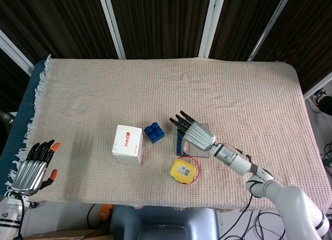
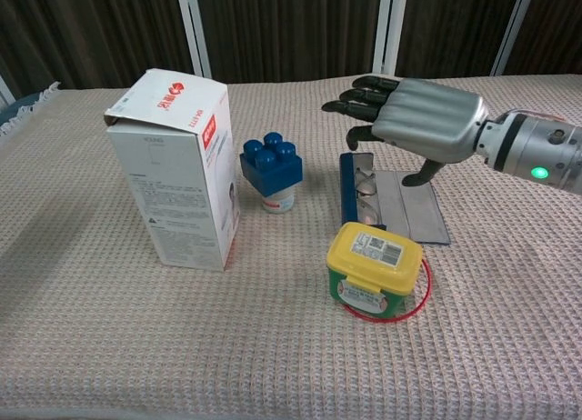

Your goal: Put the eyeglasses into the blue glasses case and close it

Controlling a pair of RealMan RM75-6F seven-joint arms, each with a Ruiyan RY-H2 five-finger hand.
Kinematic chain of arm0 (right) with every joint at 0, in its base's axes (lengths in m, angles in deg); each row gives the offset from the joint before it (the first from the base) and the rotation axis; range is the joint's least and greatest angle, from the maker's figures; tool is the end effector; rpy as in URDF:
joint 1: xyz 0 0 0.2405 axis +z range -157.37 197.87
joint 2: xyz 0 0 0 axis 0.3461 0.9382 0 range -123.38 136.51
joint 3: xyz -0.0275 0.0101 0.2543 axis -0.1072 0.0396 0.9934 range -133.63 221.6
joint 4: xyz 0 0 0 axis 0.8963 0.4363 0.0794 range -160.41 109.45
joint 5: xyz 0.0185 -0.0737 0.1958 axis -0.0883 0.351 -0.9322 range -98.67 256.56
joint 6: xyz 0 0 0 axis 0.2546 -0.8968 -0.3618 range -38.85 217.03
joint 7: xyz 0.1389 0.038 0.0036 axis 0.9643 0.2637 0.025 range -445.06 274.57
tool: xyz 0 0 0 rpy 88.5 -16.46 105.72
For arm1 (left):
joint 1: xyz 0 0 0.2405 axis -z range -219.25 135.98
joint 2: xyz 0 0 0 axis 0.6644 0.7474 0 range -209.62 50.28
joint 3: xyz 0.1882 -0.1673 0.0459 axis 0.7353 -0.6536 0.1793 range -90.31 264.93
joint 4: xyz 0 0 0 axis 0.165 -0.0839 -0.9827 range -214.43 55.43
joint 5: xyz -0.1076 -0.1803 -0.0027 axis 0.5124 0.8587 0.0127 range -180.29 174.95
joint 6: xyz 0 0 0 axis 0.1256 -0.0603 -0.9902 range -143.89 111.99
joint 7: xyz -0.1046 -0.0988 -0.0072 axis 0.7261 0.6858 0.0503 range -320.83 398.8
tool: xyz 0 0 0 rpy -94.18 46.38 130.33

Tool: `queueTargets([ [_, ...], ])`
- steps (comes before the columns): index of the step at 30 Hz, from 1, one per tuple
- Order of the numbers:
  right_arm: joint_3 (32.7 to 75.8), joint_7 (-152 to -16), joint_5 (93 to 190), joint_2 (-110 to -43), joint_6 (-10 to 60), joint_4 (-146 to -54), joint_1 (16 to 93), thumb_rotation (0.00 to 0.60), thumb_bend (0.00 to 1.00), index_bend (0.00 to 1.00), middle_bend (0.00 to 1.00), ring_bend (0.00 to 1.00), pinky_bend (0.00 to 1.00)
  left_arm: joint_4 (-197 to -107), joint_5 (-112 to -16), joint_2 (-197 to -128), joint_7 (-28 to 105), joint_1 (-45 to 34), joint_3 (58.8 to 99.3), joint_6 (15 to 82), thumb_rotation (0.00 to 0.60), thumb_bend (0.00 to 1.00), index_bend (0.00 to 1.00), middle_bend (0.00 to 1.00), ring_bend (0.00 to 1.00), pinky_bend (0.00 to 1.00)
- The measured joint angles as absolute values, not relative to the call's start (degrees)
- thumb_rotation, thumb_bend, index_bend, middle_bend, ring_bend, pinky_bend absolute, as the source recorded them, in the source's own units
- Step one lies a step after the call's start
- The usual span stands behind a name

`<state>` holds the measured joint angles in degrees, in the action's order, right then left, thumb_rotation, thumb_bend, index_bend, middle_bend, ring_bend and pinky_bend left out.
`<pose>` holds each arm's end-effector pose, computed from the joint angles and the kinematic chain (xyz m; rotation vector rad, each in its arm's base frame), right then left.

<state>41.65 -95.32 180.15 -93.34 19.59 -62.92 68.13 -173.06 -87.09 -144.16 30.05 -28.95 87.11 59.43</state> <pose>-0.1812 -0.3868 -0.0181 2.0982 0.1478 0.8250 -0.2967 0.2099 0.1278 -1.6132 -0.8702 -0.7615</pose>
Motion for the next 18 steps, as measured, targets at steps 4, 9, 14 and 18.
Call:
queueTargets([
  [4, 40.56, -92.76, 180.24, -91.42, 16.42, -62.91, 65.33, 0.600, 0.25, 0.53, 0.01, 0.00, 0.00, -173.14, -87.20, -144.29, 29.64, -29.02, 87.18, 59.51, 0.600, 0.42, 0.00, 0.00, 0.00, 0.02],
  [9, 38.87, -85.68, 180.34, -91.01, 14.93, -59.71, 62.59, 0.600, 0.25, 0.56, 0.01, 0.00, 0.00, -173.26, -87.01, -144.60, 28.78, -28.96, 87.21, 59.27, 0.600, 0.42, 0.00, 0.00, 0.00, 0.01],
  [14, 36.83, -81.02, 181.03, -92.29, 15.08, -52.17, 60.97, 0.600, 0.25, 0.56, 0.01, 0.00, 0.00, -173.23, -86.23, -144.97, 27.91, -28.73, 86.98, 58.68, 0.600, 0.42, 0.00, 0.00, 0.00, 0.01],
  [18, 35.72, -77.04, 181.45, -94.72, 15.43, -46.21, 60.12, 0.600, 0.25, 0.57, 0.01, 0.00, 0.00, -173.17, -85.69, -145.19, 27.47, -28.49, 86.79, 58.18, 0.600, 0.42, 0.00, 0.00, 0.00, 0.02],
])
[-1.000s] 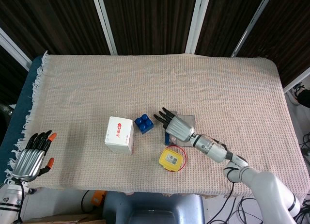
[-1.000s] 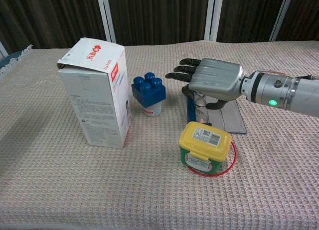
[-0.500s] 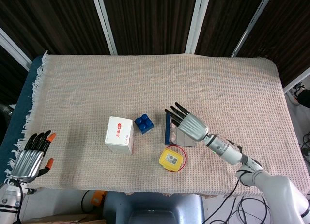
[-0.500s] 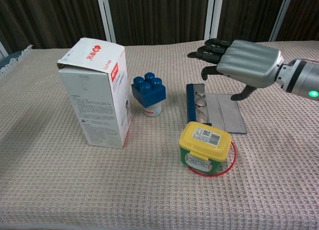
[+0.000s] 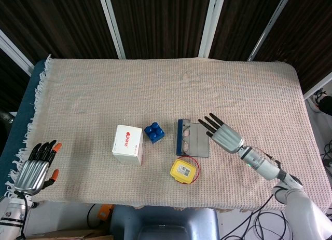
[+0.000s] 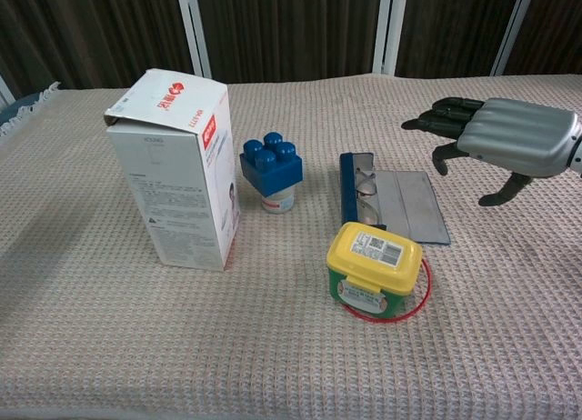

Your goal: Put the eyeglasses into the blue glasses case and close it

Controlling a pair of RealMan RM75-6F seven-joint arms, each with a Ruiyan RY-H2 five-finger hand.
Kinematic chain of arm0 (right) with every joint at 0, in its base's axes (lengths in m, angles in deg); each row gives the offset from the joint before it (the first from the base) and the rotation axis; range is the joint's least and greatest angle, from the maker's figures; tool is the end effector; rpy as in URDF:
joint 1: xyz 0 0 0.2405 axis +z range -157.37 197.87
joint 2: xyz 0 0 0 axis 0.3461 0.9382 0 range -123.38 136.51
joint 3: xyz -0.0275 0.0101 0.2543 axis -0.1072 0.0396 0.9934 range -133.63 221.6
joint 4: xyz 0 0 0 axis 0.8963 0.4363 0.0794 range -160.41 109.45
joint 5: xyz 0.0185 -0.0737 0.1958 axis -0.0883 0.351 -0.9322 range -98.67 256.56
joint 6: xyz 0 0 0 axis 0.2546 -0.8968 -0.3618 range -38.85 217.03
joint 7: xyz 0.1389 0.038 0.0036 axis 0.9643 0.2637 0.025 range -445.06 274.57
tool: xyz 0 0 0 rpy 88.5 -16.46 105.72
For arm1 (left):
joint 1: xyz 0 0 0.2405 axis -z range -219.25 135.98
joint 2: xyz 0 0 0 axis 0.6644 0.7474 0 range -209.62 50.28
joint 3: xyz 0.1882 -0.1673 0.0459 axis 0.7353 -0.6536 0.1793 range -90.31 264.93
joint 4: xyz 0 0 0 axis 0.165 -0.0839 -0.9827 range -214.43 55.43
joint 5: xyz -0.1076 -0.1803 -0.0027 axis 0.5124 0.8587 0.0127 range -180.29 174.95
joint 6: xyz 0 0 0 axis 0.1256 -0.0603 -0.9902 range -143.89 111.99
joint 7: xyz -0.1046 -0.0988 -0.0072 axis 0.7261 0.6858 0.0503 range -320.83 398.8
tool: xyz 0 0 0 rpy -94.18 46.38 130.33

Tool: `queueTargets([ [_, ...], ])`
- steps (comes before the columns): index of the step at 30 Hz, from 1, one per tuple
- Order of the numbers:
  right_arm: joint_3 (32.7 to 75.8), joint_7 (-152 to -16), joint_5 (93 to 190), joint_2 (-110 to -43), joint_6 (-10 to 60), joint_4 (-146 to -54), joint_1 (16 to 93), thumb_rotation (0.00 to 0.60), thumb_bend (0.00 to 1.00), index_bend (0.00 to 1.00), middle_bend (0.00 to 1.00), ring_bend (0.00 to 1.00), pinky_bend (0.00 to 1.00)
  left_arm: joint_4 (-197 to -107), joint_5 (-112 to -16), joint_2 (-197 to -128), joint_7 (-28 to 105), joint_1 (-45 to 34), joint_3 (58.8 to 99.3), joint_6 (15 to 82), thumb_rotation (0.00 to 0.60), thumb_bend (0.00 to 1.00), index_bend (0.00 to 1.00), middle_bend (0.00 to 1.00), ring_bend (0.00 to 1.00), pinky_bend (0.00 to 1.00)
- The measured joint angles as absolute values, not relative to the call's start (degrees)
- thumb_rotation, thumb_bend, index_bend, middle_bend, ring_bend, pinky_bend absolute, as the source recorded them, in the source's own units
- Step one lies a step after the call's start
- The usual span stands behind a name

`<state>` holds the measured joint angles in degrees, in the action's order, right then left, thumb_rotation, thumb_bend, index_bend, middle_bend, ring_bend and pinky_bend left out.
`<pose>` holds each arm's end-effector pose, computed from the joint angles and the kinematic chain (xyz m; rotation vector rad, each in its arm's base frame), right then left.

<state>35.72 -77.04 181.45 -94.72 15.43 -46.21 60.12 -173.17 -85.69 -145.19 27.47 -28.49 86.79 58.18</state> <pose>-0.2659 -0.3743 0.0143 2.1272 -0.0511 0.7406 -0.2962 0.2128 0.1206 -1.6216 -0.8666 -0.7300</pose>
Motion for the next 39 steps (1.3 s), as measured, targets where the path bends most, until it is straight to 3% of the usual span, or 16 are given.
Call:
queueTargets([
  [14, 34.42, -70.54, 181.61, -102.58, 14.90, -36.65, 59.07, 0.600, 0.27, 0.60, 0.01, 0.00, 0.00, -173.32, -85.11, -145.31, 26.68, -28.32, 86.75, 57.77, 0.600, 0.42, 0.00, 0.00, 0.00, 0.02],
  [39, 34.35, -71.37, 180.63, -105.41, 17.04, -36.27, 60.58, 0.600, 0.33, 0.60, 0.01, 0.00, 0.00, -173.17, -85.67, -145.17, 27.85, -28.22, 86.96, 57.80, 0.600, 0.41, 0.00, 0.00, 0.00, 0.02],
])
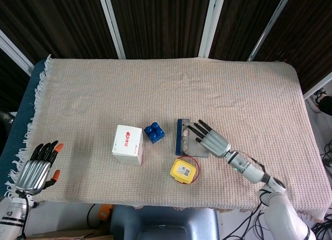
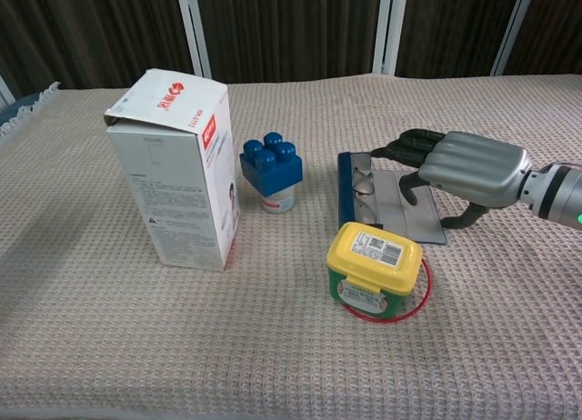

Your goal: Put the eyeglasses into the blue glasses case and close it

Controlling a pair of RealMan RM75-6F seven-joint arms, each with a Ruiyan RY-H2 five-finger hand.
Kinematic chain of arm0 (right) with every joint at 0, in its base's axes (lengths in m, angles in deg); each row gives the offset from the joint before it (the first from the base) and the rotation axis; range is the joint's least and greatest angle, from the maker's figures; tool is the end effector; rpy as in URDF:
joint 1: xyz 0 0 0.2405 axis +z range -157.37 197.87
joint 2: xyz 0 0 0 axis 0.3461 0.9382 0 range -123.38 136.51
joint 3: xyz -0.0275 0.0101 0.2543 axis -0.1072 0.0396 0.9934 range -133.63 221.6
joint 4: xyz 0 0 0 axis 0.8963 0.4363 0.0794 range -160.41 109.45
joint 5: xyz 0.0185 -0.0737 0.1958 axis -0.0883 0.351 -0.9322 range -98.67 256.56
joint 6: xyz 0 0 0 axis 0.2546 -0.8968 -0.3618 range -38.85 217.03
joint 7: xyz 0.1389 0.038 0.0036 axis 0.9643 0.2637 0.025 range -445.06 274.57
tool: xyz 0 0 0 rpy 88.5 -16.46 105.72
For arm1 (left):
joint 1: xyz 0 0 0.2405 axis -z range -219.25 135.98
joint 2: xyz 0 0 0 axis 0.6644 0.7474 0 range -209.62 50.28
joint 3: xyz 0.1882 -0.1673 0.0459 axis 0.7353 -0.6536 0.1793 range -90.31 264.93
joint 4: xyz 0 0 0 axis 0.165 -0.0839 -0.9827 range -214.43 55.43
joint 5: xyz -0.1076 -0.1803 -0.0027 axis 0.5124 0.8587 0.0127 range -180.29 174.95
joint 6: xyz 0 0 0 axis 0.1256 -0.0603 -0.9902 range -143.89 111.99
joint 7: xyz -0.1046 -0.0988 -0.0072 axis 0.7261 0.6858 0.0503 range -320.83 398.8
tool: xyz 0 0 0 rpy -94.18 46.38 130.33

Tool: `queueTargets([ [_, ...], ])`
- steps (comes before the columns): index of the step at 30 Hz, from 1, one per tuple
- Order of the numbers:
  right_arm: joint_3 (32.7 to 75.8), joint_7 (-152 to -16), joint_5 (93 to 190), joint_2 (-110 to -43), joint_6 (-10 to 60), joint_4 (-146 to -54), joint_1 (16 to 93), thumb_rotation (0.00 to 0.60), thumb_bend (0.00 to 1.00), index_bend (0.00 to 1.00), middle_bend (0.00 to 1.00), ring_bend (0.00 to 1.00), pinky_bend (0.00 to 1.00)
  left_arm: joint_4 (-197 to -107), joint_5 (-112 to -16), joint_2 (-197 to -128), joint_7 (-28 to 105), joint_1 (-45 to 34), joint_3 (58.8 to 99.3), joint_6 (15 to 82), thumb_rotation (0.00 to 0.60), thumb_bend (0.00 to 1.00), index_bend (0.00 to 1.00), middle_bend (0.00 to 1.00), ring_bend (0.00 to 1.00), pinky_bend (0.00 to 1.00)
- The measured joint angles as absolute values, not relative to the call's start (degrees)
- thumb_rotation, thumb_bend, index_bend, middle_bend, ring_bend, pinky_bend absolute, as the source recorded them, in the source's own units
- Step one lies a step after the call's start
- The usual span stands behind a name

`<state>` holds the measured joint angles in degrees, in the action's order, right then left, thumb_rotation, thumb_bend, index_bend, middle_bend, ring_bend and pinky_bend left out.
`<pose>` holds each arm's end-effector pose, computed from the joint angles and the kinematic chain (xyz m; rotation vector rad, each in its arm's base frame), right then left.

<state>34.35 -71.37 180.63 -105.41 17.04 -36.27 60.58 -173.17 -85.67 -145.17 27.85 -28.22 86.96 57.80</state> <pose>-0.2489 -0.3685 -0.0362 2.1576 -0.1487 0.7977 -0.2960 0.2133 0.1195 -1.6279 -0.8748 -0.7310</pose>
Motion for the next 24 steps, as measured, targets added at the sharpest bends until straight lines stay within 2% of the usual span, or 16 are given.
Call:
queueTargets([
  [4, 34.59, -71.26, 180.31, -105.98, 16.87, -36.14, 60.65, 0.600, 0.43, 0.60, 0.01, 0.00, 0.00, -173.32, -85.53, -145.22, 27.73, -28.33, 86.90, 57.98, 0.600, 0.41, 0.00, 0.00, 0.00, 0.02],
  [7, 34.83, -70.93, 180.07, -106.12, 16.32, -36.06, 60.76, 0.600, 0.47, 0.61, 0.01, 0.00, 0.00, -173.42, -85.59, -145.11, 27.72, -28.42, 86.95, 58.11, 0.600, 0.42, 0.00, 0.00, 0.00, 0.02],
  [16, 36.16, -70.77, 178.93, -105.93, 15.16, -36.30, 62.49, 0.600, 0.48, 0.62, 0.01, 0.00, 0.00, -173.60, -85.38, -145.08, 27.46, -28.63, 86.82, 58.51, 0.600, 0.41, 0.00, 0.00, 0.00, 0.02],
  [24, 36.48, -72.53, 178.70, -107.18, 17.27, -36.95, 64.72, 0.600, 0.48, 0.64, 0.02, 0.00, 0.00, -173.64, -85.28, -145.11, 27.25, -28.77, 86.76, 58.75, 0.600, 0.42, 0.00, 0.00, 0.00, 0.02],
])
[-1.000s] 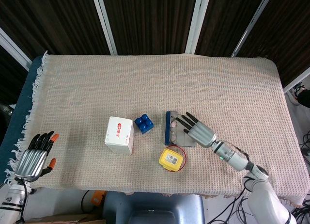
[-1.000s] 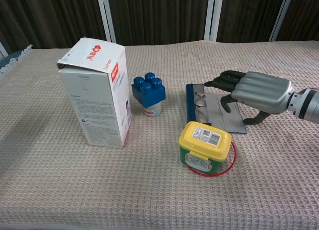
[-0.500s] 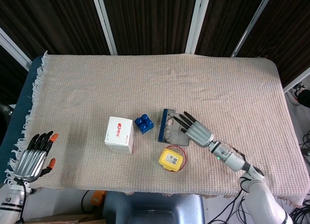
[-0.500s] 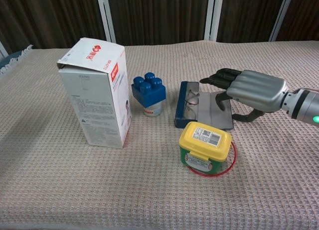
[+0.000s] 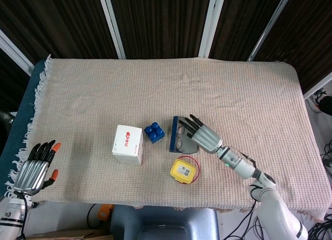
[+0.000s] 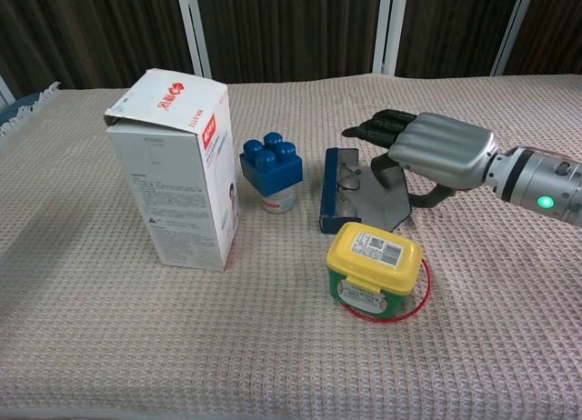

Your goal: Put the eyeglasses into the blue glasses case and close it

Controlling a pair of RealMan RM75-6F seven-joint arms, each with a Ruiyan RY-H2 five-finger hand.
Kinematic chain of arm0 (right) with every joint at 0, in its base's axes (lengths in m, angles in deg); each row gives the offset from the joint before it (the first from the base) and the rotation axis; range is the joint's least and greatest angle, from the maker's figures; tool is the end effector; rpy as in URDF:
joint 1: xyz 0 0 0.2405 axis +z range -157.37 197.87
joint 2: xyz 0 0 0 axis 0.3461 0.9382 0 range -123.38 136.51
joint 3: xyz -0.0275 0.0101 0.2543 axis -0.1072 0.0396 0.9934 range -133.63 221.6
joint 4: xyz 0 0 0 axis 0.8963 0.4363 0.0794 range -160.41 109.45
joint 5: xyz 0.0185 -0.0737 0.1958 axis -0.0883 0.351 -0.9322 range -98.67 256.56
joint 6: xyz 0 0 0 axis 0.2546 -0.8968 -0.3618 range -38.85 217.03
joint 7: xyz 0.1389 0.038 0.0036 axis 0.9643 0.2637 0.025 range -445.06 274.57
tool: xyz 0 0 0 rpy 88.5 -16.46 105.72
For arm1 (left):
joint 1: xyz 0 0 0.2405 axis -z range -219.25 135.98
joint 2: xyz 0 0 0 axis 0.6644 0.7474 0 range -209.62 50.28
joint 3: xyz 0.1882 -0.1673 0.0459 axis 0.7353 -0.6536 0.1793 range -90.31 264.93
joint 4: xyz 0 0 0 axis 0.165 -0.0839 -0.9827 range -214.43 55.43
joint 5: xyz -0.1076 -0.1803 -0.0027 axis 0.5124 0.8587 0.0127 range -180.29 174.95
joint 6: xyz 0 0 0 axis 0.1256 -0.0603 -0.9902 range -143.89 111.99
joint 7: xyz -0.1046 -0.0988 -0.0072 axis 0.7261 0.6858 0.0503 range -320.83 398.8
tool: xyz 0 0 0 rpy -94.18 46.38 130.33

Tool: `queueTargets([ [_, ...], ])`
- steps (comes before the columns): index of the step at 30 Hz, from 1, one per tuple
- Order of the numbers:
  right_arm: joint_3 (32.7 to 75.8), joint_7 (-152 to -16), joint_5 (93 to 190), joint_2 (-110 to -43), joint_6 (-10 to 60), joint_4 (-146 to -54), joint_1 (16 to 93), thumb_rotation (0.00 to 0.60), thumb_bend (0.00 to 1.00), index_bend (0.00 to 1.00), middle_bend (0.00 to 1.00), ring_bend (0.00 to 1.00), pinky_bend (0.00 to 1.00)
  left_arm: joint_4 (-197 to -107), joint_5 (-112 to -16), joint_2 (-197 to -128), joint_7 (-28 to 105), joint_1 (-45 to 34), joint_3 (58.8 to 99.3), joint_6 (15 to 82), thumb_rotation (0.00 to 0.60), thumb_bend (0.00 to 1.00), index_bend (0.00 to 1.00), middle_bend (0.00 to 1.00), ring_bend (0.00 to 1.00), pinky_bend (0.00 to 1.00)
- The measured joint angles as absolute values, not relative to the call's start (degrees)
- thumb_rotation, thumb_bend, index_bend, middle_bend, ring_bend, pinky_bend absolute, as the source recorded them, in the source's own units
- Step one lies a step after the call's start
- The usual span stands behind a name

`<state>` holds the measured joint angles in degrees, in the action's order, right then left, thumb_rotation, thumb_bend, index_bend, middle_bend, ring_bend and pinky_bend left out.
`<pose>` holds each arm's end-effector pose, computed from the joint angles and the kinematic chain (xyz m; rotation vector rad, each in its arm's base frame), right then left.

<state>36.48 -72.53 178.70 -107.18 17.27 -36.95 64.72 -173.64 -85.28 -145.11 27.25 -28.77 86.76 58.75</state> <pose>-0.2144 -0.3845 -0.0441 2.1205 -0.1191 0.8796 -0.2959 0.2114 0.1219 -1.6073 -0.8699 -0.7325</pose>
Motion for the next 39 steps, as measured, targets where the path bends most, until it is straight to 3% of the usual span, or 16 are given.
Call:
queueTargets([
  [5, 36.38, -73.25, 178.67, -107.63, 17.93, -37.07, 64.96, 0.600, 0.49, 0.70, 0.03, 0.00, 0.00, -173.54, -85.51, -145.02, 27.63, -28.74, 86.81, 58.70, 0.600, 0.42, 0.00, 0.00, 0.00, 0.02],
  [13, 35.86, -72.87, 178.87, -106.77, 17.66, -37.15, 64.21, 0.600, 0.67, 0.77, 0.07, 0.00, 0.00, -173.33, -86.56, -144.97, 28.29, -28.79, 87.10, 59.01, 0.600, 0.42, 0.00, 0.00, 0.00, 0.02],
  [27, 33.77, -77.06, 180.41, -101.91, 10.15, -41.38, 58.02, 0.600, 0.69, 0.77, 0.07, 0.00, 0.00, -173.34, -87.50, -144.56, 29.40, -29.13, 87.36, 59.70, 0.600, 0.42, 0.00, 0.00, 0.00, 0.02],
  [34, 31.62, -81.50, 182.14, -97.61, 5.82, -46.66, 53.89, 0.600, 0.69, 0.76, 0.07, 0.00, 0.00, -173.40, -87.75, -144.36, 29.76, -29.20, 87.48, 59.76, 0.600, 0.42, 0.00, 0.00, 0.00, 0.02],
  [39, 29.54, -85.46, 184.30, -92.62, 1.48, -55.85, 51.24, 0.600, 0.69, 0.76, 0.07, 0.00, 0.00, -173.48, -88.09, -144.09, 30.22, -29.45, 87.59, 60.17, 0.600, 0.42, 0.00, 0.00, 0.00, 0.02],
])
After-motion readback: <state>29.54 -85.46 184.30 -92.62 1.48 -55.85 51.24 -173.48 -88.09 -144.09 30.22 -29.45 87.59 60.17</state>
